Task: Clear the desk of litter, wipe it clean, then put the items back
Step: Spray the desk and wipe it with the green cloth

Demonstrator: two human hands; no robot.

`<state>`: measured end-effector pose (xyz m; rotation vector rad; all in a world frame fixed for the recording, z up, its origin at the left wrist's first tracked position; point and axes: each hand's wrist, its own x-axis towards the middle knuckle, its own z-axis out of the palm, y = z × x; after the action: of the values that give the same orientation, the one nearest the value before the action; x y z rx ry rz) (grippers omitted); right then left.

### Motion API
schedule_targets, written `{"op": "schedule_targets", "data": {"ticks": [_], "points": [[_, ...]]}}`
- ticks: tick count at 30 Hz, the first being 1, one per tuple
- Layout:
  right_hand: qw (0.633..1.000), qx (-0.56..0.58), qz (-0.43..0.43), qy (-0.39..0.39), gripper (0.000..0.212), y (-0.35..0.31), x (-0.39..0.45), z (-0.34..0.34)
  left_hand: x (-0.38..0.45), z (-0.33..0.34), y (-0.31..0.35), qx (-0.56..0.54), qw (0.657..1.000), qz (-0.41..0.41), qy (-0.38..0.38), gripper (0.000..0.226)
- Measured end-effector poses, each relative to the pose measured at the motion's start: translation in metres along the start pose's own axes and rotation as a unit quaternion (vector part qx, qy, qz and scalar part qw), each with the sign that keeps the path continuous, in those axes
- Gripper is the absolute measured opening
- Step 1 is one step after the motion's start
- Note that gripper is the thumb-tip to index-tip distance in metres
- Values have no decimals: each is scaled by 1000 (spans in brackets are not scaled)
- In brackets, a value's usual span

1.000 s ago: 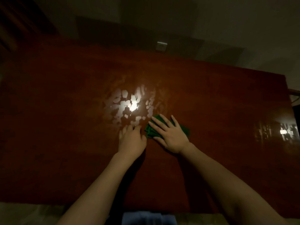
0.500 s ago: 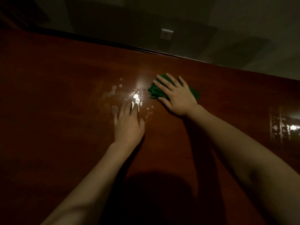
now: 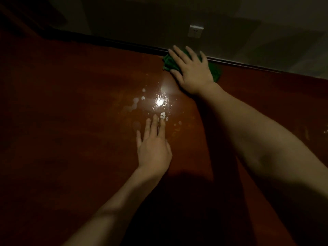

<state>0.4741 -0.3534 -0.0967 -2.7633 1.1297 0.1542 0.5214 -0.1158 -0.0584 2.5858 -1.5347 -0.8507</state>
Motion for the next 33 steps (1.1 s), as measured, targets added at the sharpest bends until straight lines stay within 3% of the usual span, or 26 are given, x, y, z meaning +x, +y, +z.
{"op": "schedule_targets", "data": {"ticks": [8,14,21,33], "points": [[998,-16,-61,-18,56,-38,-56,8,-18,-21,-20,-76,997,18,27,53],[995,-16,-79,-50,56,-92,-144,24,-79,-7,-53,-84,996,-9,21,51],[994,-13,-84,-63,57,-160,-262,50,-157,9,-86,-90,996,15,18,50],[998,-2,-63,-18,56,-268,-439,93,-278,37,-160,-88,995,38,12,51]]}}
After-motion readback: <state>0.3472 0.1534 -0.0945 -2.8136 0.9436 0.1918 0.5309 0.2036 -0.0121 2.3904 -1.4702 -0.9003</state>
